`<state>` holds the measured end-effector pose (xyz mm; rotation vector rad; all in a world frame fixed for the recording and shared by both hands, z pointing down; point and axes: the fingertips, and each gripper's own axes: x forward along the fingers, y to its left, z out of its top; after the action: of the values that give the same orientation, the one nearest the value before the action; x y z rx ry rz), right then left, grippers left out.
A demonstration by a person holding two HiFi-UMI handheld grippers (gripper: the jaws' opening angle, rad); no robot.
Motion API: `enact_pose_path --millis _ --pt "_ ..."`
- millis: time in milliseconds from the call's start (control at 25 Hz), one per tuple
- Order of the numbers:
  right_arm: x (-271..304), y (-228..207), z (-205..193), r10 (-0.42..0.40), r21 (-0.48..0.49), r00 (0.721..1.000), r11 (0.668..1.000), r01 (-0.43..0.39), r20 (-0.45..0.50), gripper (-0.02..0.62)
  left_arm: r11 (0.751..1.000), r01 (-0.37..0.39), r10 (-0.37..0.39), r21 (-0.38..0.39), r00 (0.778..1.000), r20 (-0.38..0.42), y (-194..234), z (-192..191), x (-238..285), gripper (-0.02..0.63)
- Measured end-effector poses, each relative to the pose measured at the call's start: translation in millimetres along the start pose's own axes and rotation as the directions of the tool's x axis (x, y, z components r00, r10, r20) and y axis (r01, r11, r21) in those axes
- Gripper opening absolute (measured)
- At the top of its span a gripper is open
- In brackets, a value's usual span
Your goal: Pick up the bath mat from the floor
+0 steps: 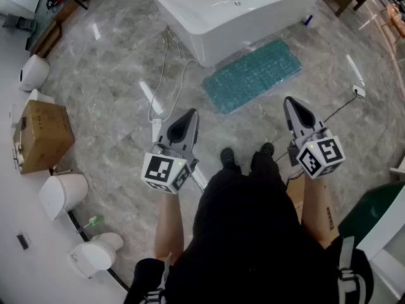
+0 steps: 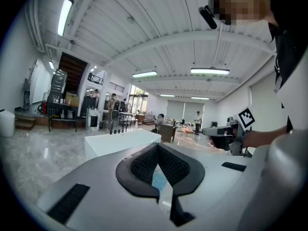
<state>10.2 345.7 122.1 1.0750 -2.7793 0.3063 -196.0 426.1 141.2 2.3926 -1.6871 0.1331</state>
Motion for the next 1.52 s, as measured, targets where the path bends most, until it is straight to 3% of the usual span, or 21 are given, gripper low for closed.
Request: enact_pose_path --millis 520,1000,1360,1520 --pt "-3 6 -10 0.04 -0.005 0.999 0.999 -0.04 0.018 0.013 1.0 -0.03 0.03 0.001 1.0 -0.005 2 -1 -11 0.011" --pt "12 6 -13 0.03 -0.007 1.0 1.0 -0.03 -0.006 0.014 0.998 -0.059 0.059 -0.013 0.998 0.002 23 -2 -14 0.011" --pt "24 -25 -23 0.016 -0.011 0.998 1.0 -0.016 -0.059 0.014 0.996 -0.06 0.058 -0.063 0.998 -0.026 29 -17 18 0.011" --pt "37 -56 -25 0.024 0.016 0.997 1.0 -0.023 -0.077 0.014 0.992 -0.095 0.091 -0.079 0.994 -0.056 33 -21 42 0.011"
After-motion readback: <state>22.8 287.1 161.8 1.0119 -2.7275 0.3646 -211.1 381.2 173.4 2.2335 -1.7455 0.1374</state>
